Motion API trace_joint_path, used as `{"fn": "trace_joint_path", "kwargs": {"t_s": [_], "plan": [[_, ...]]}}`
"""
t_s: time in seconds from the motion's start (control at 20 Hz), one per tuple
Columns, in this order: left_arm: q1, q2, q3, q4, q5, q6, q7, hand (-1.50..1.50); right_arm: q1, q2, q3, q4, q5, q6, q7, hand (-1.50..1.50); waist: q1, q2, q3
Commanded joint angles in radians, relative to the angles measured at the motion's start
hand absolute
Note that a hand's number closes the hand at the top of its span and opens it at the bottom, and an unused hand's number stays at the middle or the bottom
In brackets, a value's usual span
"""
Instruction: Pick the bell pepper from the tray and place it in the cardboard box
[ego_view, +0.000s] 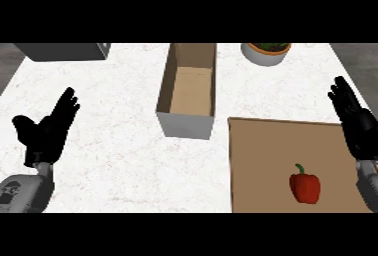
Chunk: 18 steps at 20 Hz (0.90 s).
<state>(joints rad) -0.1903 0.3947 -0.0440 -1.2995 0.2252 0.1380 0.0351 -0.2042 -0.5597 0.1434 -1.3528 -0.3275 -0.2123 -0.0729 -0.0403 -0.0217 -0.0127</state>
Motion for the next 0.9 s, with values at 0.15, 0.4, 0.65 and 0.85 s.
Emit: {"fn": "trace_joint_path", "kwargs": {"t_s": [0.15,0.4,0.65,0.85], "plan": [[-0.038,-0.005,-0.116,-0.113,-0.075,-0.053,-0.006,0.0,0.221,0.083,0.014,-0.129,0.12,-0.331,0.104,-1.5,-0.016,0.004,0.011],[-0.043,-0.039,-0.168,-0.117,-0.088,-0.076,-0.043,0.0,0.351,-0.062,0.086,0.045,0.407,-0.466,0.077,-1.5,-0.054,0.03,-0.005],[-0.046,-0.052,-0.209,-0.14,-0.102,-0.092,-0.03,0.0,0.473,-0.086,0.194,0.032,0.68,-0.69,0.154,-1.5,-0.015,0.018,-0.002],[-0.053,-0.06,-0.229,-0.165,-0.112,-0.091,-0.008,0.0,0.544,-0.123,0.228,-0.06,0.846,-0.759,0.297,-1.5,-0.006,0.016,-0.005]]}}
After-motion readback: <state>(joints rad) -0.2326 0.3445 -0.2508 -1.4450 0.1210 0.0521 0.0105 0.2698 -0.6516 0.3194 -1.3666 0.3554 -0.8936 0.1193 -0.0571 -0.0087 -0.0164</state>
